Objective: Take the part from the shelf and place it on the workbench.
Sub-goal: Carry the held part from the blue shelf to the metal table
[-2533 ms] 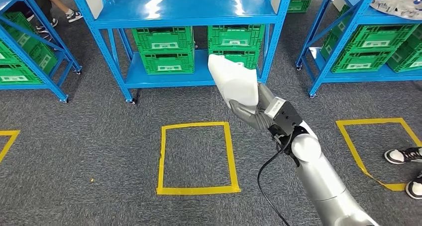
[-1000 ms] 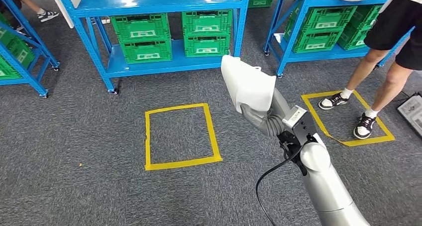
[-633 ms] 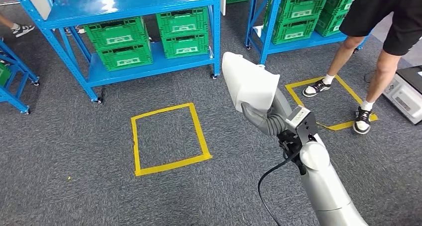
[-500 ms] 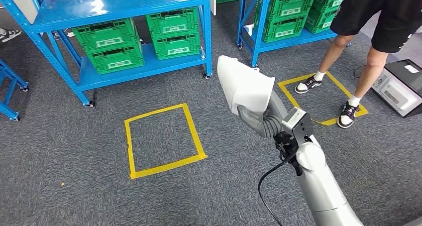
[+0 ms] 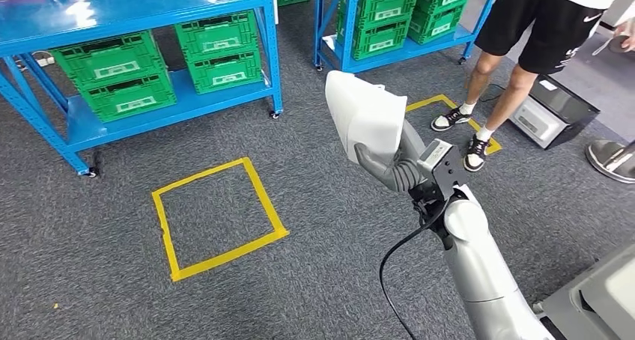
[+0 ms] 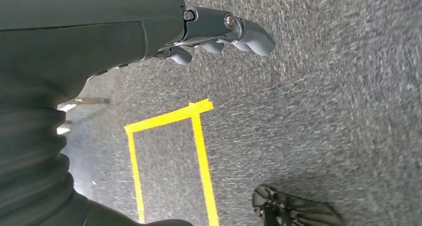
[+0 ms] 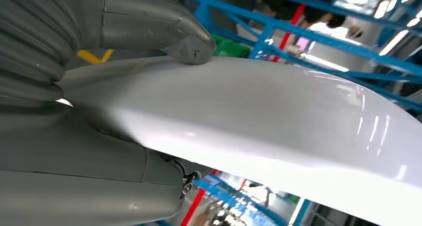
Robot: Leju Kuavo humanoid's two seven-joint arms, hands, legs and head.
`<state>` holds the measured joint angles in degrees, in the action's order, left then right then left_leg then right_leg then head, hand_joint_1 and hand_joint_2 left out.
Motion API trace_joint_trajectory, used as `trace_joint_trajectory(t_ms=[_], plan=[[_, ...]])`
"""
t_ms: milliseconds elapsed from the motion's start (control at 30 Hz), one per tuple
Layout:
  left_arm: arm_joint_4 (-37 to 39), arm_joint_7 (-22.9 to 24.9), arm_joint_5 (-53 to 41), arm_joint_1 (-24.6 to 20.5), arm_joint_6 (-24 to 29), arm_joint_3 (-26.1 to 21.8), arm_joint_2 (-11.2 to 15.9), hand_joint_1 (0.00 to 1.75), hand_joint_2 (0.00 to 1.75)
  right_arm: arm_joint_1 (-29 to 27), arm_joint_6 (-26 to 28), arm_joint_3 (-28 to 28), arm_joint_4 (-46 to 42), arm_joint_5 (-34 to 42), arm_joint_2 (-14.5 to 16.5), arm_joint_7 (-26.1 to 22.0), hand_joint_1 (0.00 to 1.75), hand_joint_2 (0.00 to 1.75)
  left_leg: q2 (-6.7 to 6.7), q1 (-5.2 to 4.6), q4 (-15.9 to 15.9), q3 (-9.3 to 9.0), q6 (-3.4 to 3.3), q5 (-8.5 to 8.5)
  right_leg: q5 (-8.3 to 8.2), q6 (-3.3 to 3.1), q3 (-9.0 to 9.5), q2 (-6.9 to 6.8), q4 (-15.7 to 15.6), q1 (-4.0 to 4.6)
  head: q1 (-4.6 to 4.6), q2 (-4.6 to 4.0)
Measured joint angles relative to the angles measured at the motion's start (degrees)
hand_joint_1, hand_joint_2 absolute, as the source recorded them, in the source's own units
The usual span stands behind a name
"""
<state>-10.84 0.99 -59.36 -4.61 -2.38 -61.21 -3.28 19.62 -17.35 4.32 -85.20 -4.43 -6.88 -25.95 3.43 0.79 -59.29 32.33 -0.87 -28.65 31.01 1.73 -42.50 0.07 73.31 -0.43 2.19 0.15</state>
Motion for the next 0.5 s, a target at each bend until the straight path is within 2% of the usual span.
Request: trace_joint_trajectory(t_ms=[33,67,100,133,167,233,267,300,333,367,400,433,467,500], plan=[[0.0,0.4,-0.2,0.0,0.0,-0.1,-0.4,0.00,1.75,0.0,-0.1,0.0,-0.2,0.0,-0.6,0.9,1.75,1.75,0.67,-0.07,0.0,-0.04,0.02,-0.02,-1.67,-0.28,2.32,-0.59,-3.9,0.13,0.01,0.00],[0.0,0.8,-0.6,0.0,0.0,-0.1,-0.8,0.00,1.75,-0.1,-0.4,0.0,-0.8,0.2,-1.3,1.8,1.75,1.75,1.29,-0.18,0.0,-0.10,0.07,-0.05,-3.07,-0.73,4.74,-1.78,-8.3,0.40,-0.01,0.00],[0.1,1.1,-0.9,0.0,-0.1,-0.1,-1.2,0.00,1.75,-0.1,-0.6,0.0,-1.5,0.5,-2.0,2.5,1.75,1.75,1.87,-0.30,0.0,-0.17,0.22,-0.11,-4.14,-1.16,6.69,-2.94,-12.0,0.68,-0.03,0.00],[0.1,1.3,-1.1,0.0,-0.1,-0.1,-1.5,0.00,1.75,-0.2,-0.8,0.0,-2.2,0.8,-2.6,3.0,1.75,1.75,2.42,-0.36,0.1,-0.25,0.48,-0.18,-4.67,-1.54,7.84,-3.77,-14.4,0.99,-0.05,0.00],[0.1,1.5,-1.3,0.0,-0.1,-0.1,-1.8,0.00,1.75,-0.2,-1.0,0.0,-2.8,1.1,-3.1,3.4,1.75,1.75,3.00,-0.36,0.1,-0.37,0.81,-0.24,-4.69,-1.87,8.02,-4.00,-15.2,1.24,-0.07,0.00],[0.1,1.6,-1.4,-0.1,-0.1,-0.1,-2.2,0.00,1.75,-0.4,-1.5,0.0,-3.6,1.4,-3.9,3.8,1.75,1.75,4.10,-0.30,0.5,-0.72,1.55,-0.36,-5.08,-2.35,8.02,-2.65,-15.5,1.23,-0.04,0.00],[0.2,1.7,-1.5,-0.2,-0.1,-0.1,-2.4,0.00,1.75,-0.3,-2.0,0.0,-3.8,1.6,-4.3,4.0,1.75,1.75,3.76,-0.29,0.2,-0.76,1.88,-0.71,-5.37,-2.64,8.20,-2.00,-15.8,1.03,-0.06,0.00],[0.2,1.4,-1.6,-0.2,-0.1,-0.1,-2.6,0.00,1.75,0.3,-2.6,0.2,-3.7,1.9,-4.5,4.2,1.75,1.75,2.55,-0.29,-0.9,-0.38,2.15,-1.58,-5.75,-2.96,8.36,-1.35,-16.2,0.78,-0.08,0.00],[0.2,0.8,-1.4,-0.2,-0.2,-0.1,-2.8,0.00,1.75,1.4,-3.1,0.7,-3.2,2.3,-4.5,4.3,1.75,1.75,0.79,-0.28,-3.1,0.59,2.38,-2.96,-6.09,-3.23,8.47,-0.65,-16.5,0.52,-0.12,0.00],[0.3,0.0,-1.1,-0.2,-0.1,-0.2,-2.9,0.00,1.75,2.8,-3.5,1.5,-2.5,2.6,-4.5,4.3,1.75,1.75,-1.10,-0.21,-6.5,2.10,2.49,-4.72,-6.24,-3.42,8.36,0.08,-16.6,0.44,-0.16,0.00],[0.3,-0.9,-0.6,-0.2,-0.1,-0.2,-2.9,0.00,1.75,4.4,-3.5,2.5,-1.6,2.9,-4.6,4.2,1.75,1.75,-2.37,-0.20,-10.2,3.91,2.56,-6.36,-6.34,-3.56,8.21,0.94,-16.5,0.41,-0.17,0.00],[0.3,-1.6,-0.1,-0.3,-0.1,-0.3,-2.9,0.00,1.75,5.6,-3.4,3.5,-0.7,3.1,-4.6,4.1,1.75,1.75,-2.98,-0.20,-13.2,5.43,2.62,-7.27,-6.36,-3.59,8.09,1.82,-16.4,0.41,-0.18,0.00],[0.3,-2.0,0.2,-0.4,-0.1,-0.5,-2.9,0.00,1.75,6.4,-3.1,4.3,-0.2,3.3,-4.6,4.0,1.75,1.75,-3.26,-0.20,-14.5,6.23,2.64,-7.18,-6.34,-3.57,8.01,2.63,-16.2,0.41,-0.18,0.00],[0.3,-2.1,0.1,-0.6,-0.1,-0.6,-3.0,0.00,1.75,6.9,-2.6,4.9,0.2,3.3,-4.7,4.1,1.75,1.75,-3.41,-0.20,-13.7,6.03,2.61,-5.98,-6.29,-3.49,7.97,3.38,-15.9,0.41,-0.18,0.00]])
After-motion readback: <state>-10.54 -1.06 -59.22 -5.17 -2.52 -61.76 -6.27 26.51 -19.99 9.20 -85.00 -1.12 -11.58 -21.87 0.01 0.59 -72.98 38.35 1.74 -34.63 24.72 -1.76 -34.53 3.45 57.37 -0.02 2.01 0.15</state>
